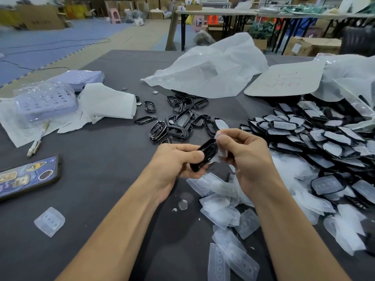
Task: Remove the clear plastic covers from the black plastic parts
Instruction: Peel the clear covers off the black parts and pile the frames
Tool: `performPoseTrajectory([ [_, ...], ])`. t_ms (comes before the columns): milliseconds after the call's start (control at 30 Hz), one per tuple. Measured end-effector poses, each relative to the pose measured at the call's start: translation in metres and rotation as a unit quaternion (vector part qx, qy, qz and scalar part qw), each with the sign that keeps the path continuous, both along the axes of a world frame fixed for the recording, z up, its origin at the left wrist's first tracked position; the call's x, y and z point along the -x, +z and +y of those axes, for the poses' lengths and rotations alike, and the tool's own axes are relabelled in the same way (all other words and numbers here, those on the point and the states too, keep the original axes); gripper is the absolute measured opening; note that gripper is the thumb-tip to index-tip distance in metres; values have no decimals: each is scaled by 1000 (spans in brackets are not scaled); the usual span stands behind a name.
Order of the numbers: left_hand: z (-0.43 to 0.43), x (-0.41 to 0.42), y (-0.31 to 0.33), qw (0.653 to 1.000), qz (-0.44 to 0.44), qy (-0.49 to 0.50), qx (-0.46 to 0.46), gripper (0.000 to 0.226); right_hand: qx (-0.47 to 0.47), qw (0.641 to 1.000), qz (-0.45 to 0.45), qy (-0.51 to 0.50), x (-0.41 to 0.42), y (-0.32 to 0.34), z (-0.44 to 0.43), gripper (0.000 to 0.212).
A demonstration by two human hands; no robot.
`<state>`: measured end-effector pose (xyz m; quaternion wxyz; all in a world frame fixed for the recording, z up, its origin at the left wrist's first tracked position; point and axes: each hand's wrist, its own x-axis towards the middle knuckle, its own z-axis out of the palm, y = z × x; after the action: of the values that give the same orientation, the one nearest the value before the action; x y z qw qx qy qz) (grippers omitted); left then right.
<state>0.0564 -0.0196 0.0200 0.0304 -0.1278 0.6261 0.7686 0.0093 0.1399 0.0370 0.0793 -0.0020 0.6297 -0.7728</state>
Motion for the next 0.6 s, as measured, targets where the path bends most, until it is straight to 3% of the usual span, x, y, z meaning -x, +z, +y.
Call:
performPoseTrajectory([
  [167,0,-2,-3,998,-21,18,52,13,56,991,8,-123,9,0,13,15],
  [300,8,-2,-6,993,14,67,97,28,41,995,25,-87,6,0,13,12],
  [600,15,1,-12,973,82,186,107,20,87,996,-28,-5,-4,-7,-9,14],
])
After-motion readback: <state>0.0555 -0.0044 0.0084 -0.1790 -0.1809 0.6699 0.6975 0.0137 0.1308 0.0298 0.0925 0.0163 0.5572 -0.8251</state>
